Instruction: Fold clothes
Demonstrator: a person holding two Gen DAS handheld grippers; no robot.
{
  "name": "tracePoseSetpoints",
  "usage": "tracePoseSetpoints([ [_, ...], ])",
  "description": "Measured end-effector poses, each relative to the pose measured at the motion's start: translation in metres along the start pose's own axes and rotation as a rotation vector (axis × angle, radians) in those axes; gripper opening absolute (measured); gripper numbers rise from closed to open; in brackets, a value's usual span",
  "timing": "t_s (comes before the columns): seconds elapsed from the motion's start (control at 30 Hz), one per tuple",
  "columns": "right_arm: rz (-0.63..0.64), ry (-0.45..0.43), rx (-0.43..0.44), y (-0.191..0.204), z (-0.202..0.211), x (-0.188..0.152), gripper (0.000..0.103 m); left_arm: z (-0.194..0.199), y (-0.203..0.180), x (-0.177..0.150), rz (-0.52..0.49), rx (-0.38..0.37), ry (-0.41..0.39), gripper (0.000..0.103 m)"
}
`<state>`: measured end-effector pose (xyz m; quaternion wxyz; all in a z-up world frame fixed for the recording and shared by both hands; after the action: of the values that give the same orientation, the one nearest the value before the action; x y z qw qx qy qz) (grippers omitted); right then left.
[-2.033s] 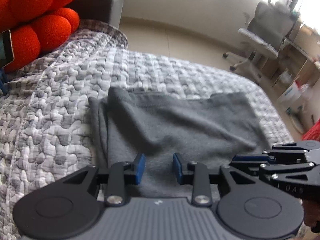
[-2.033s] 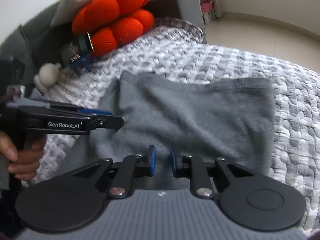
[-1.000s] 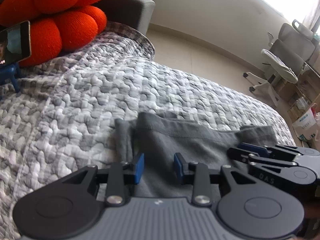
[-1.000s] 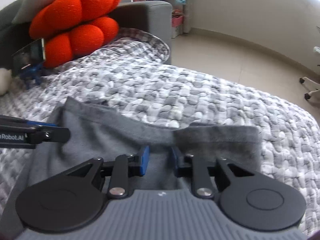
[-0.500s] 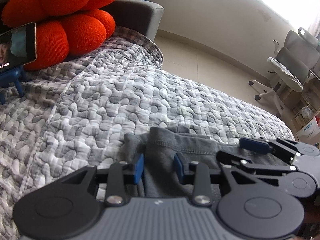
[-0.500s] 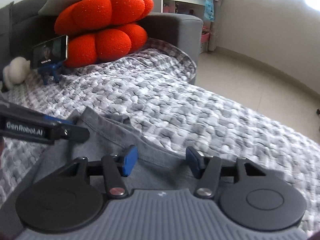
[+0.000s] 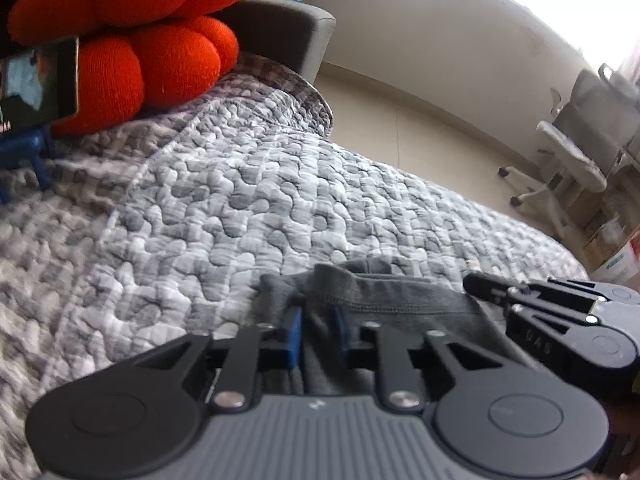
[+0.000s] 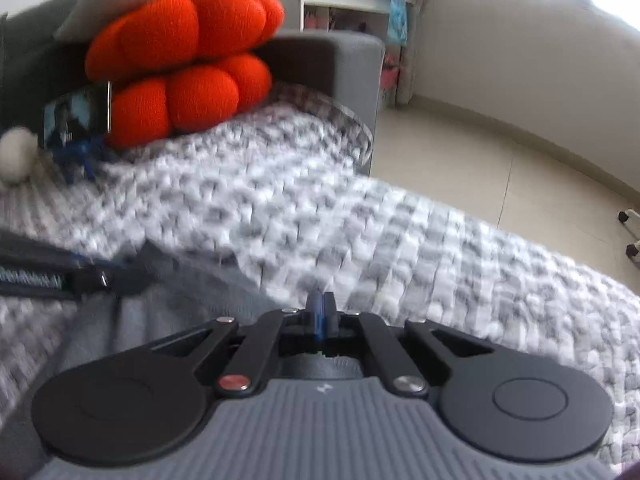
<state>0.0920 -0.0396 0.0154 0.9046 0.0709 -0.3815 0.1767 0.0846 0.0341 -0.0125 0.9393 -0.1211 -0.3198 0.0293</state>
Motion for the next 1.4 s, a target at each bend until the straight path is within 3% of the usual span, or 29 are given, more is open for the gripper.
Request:
tracePoseSetpoints([
  [0.13, -0.027, -0.036, -0.008, -0.005, 0.013, 0.006, 0.000, 0.002, 0.005, 0.002, 0.032, -0.020, -0.007, 0.009],
  [0.2, -0.058, -0.066, 0.007, -0.008, 0.026, 0.012, 0.012, 0.004, 0.007, 0.004, 0.037, -0.025, -0.015, 0.009],
  [0.37, -0.081, 0.001, 0.197, 0.010, 0.030, 0.007, 0.012, 0.000, 0.007, 0.003, 0.039, -0.017, -0.005, 0.009],
  [0.43, -0.063, 0.082, 0.142, 0.012, 0.012, -0.004, 0.012, 0.000, 0.007, 0.003, 0.035, -0.012, -0.006, 0.010],
  [0.47, -0.058, 0.110, 0.119, 0.012, 0.005, -0.008, 0.008, 0.000, 0.006, 0.003, 0.030, -0.008, -0.007, 0.010],
  [0.53, -0.085, 0.080, 0.106, 0.006, 0.003, -0.006, 0.001, -0.001, 0.006, 0.003, 0.024, -0.003, -0.008, 0.010],
  [0.57, -0.099, 0.065, 0.090, 0.003, 0.003, -0.005, 0.002, -0.001, 0.006, 0.003, 0.025, -0.003, -0.008, 0.010],
  [0.6, -0.110, 0.049, 0.038, -0.003, 0.005, -0.003, 0.015, 0.000, 0.006, 0.004, 0.025, -0.003, -0.008, 0.010],
  [0.67, -0.117, 0.030, -0.057, -0.013, 0.008, -0.002, 0.015, 0.003, 0.006, 0.005, 0.023, 0.002, -0.015, 0.011],
  [0.73, -0.165, 0.020, -0.029, -0.022, 0.015, -0.002, 0.015, 0.007, 0.006, 0.007, 0.014, 0.013, -0.029, 0.015],
  [0.8, -0.183, 0.006, -0.017, -0.025, 0.024, -0.001, 0.015, 0.012, 0.008, 0.009, 0.017, 0.016, -0.047, 0.028],
  [0.87, -0.188, 0.011, -0.017, -0.024, 0.031, -0.005, 0.015, 0.016, 0.010, 0.011, 0.023, 0.020, -0.062, 0.030],
  [1.17, -0.212, 0.033, -0.018, -0.017, 0.064, -0.024, 0.015, 0.045, -0.006, 0.008, -0.049, -0.016, -0.114, 0.031],
  [1.4, -0.199, 0.083, -0.001, -0.013, 0.083, -0.042, 0.015, 0.064, -0.033, -0.022, -0.148, -0.129, -0.078, 0.031],
])
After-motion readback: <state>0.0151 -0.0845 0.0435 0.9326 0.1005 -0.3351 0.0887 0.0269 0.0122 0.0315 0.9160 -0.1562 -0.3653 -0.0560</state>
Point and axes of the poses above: each gripper's, at about its wrist camera, not at the fingertips, and z roughly against the way its jaws point, y to its left, x to its top, the point moved 7 cm from there along -z, roughly the way its jaws point, and after that the axes turned 5 degrees about y, right-handed, at the moved point
